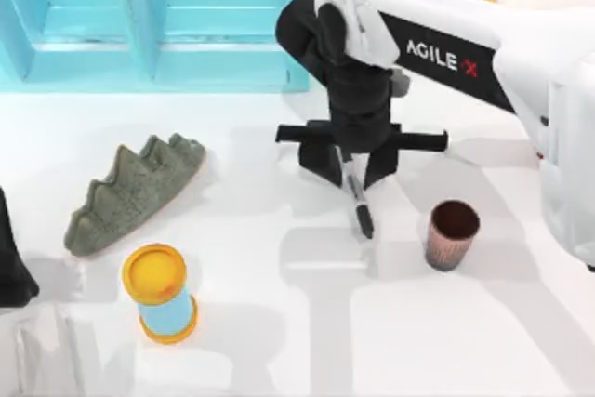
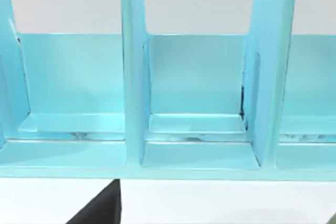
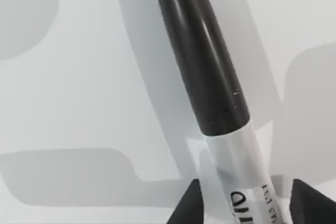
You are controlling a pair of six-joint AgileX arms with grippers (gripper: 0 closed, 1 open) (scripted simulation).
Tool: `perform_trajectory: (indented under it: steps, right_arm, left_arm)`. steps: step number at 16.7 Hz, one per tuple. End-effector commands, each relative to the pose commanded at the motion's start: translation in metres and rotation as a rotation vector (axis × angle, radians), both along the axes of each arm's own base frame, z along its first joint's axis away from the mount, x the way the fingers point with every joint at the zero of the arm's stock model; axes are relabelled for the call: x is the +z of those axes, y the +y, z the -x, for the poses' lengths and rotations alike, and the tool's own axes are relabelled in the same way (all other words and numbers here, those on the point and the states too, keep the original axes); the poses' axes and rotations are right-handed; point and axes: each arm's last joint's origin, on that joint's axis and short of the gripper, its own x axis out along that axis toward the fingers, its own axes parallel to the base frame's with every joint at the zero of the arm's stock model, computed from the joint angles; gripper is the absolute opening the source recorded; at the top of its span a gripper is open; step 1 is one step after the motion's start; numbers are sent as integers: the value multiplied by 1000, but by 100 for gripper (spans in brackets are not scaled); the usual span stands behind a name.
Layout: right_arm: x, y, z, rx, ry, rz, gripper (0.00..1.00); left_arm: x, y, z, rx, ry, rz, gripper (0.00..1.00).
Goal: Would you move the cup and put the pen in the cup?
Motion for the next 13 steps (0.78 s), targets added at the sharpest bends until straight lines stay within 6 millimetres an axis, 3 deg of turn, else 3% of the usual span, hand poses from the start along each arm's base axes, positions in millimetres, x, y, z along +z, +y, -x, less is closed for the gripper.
perform_trajectory:
  steps: [7, 8, 13]
  right_arm:
    - [0, 0, 0, 0, 0, 0, 0]
    - [32, 8, -2, -19, -66, -81, 0]
    - [48, 11, 10, -19, -65, -81, 0]
  left_arm:
    - [0, 0, 0, 0, 0, 0, 100]
    - [0, 0, 0, 0, 0, 0, 100]
    - [0, 0, 0, 0, 0, 0, 100]
